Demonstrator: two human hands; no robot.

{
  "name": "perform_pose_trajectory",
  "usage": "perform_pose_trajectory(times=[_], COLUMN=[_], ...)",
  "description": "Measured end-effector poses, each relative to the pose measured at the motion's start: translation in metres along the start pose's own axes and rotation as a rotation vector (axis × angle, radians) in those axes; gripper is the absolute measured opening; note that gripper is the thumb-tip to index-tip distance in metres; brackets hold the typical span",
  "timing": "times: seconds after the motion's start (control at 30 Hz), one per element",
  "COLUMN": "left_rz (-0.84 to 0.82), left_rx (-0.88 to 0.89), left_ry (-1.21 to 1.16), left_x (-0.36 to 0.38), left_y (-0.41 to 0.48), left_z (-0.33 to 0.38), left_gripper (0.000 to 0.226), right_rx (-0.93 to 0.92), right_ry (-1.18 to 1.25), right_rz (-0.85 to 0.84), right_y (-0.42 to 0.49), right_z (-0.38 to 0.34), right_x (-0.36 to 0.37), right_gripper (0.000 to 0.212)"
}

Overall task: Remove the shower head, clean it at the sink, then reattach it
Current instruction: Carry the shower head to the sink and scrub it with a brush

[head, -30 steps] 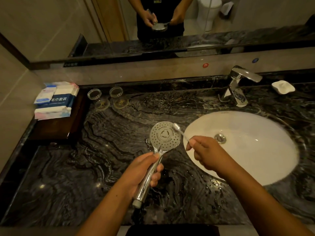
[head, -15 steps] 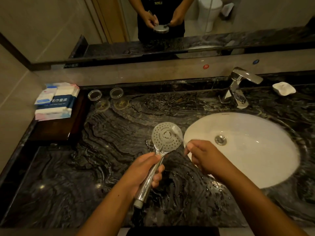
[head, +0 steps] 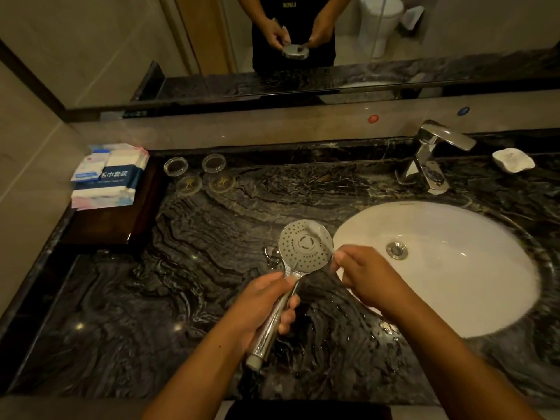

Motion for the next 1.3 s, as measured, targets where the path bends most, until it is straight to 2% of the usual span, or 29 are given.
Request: perform_pose_trajectory(times=[0.07, 0.1, 0.17, 0.2, 0.23, 0.33, 0.37, 0.43, 0.47, 0.5, 0.6, 0.63, 0.7, 0.73, 0.77, 0.83, 0.87, 0.9, 0.97, 1.0, 1.03, 1.13, 1.17, 1.23, 1.27, 1.3], left_rz=[0.004, 0.004, 0.007, 0.008, 0.006, 0.011, 0.012, 0.008, 0.006, 0.006, 0.014, 0.016, 0.014, 0.01, 0.008, 0.011, 0.015, 0.015, 0.009, 0.007, 0.009, 0.018, 0.02, 0.021, 0.024, 0.031], left_rx=[-0.003, 0.004, 0.024, 0.03, 0.033, 0.02, 0.019, 0.028, 0.031, 0.029, 0.021, 0.026, 0.039, 0.041, 0.04, 0.039, 0.041, 0.047, 0.061, 0.066, 0.067, 0.065, 0.067, 0.065, 0.062, 0.06], left_ry=[0.003, 0.006, 0.02, 0.024, 0.031, 0.058, 0.061, 0.051, 0.048, 0.053, 0.067, 0.071, 0.077, 0.076, 0.078, 0.089, 0.093, 0.096, 0.099, 0.1, 0.102, 0.105, 0.108, 0.116, 0.119, 0.126], left_x=[-0.003, -0.004, -0.003, -0.003, -0.002, -0.003, -0.003, 0.0, 0.002, 0.003, 0.001, 0.0, 0.001, 0.002, 0.002, 0.001, 0.001, 0.001, 0.003, 0.004, 0.004, 0.001, 0.0, -0.001, -0.002, -0.002], left_y=[-0.001, -0.002, -0.003, -0.003, -0.004, -0.004, -0.004, -0.003, -0.003, -0.002, -0.003, -0.003, -0.005, -0.006, -0.006, -0.006, -0.006, -0.006, -0.004, -0.004, -0.004, -0.005, -0.006, -0.005, -0.005, -0.005], left_z=[-0.003, -0.003, -0.004, -0.003, -0.003, -0.006, -0.006, -0.004, -0.003, -0.002, -0.005, -0.006, -0.006, -0.005, -0.004, -0.005, -0.005, -0.004, -0.004, -0.003, -0.003, -0.007, -0.008, -0.009, -0.01, -0.012], left_gripper=[0.011, 0.01, 0.008, 0.008, 0.008, 0.011, 0.011, 0.01, 0.01, 0.01, 0.011, 0.011, 0.01, 0.01, 0.01, 0.011, 0.011, 0.01, 0.009, 0.009, 0.009, 0.011, 0.011, 0.012, 0.012, 0.012], right_rx=[0.054, 0.034, 0.001, 0.009, 0.026, 0.113, 0.101, 0.044, 0.015, 0.008, 0.071, 0.063, 0.028, 0.025, 0.03, 0.094, 0.095, 0.076, 0.014, 0.002, 0.008, 0.086, 0.065, 0.036, 0.044, 0.059], right_ry=[-0.04, -0.057, -0.017, 0.014, 0.041, 0.029, 0.034, 0.091, 0.085, 0.079, 0.051, 0.042, 0.068, 0.063, 0.042, -0.016, -0.034, -0.019, 0.087, 0.123, 0.137, 0.002, -0.037, 0.012, 0.027, 0.025], right_rz=[-0.204, -0.192, 0.028, 0.068, 0.02, -0.337, -0.314, -0.038, 0.042, 0.038, -0.21, -0.181, 0.037, 0.049, -0.025, -0.304, -0.354, -0.303, -0.018, 0.055, 0.055, -0.237, -0.224, -0.022, 0.004, -0.051], right_y=[-0.006, -0.006, 0.001, 0.002, 0.001, -0.012, -0.011, -0.001, 0.003, 0.003, -0.005, -0.004, 0.002, 0.003, 0.0, -0.01, -0.014, -0.012, -0.003, 0.0, -0.001, -0.009, -0.008, 0.0, 0.001, 0.001], right_z=[0.0, 0.0, 0.001, 0.004, 0.004, 0.0, 0.0, 0.0, 0.002, 0.001, -0.003, -0.004, -0.004, -0.002, -0.003, -0.005, -0.004, -0.003, -0.002, -0.001, -0.002, -0.005, -0.006, -0.006, -0.005, -0.006], right_x=[0.001, 0.001, -0.003, -0.006, -0.006, -0.001, -0.001, -0.004, -0.005, -0.005, -0.001, -0.003, -0.008, -0.01, -0.009, -0.002, 0.002, 0.003, 0.003, 0.002, 0.002, 0.005, 0.006, 0.003, 0.003, 0.005], right_gripper=[0.035, 0.034, 0.033, 0.033, 0.034, 0.035, 0.035, 0.035, 0.036, 0.036, 0.037, 0.036, 0.034, 0.034, 0.035, 0.035, 0.035, 0.035, 0.036, 0.036, 0.036, 0.036, 0.037, 0.036, 0.036, 0.035])
Point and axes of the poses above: each hand's wrist, its own y-axis towards the middle knuckle, its own x-axis out of the palm, z = x × y, the point moved 1 cm from there along y, towards the middle knuckle, and after that the axes turned 12 degrees about y, right-handed, at the moved point
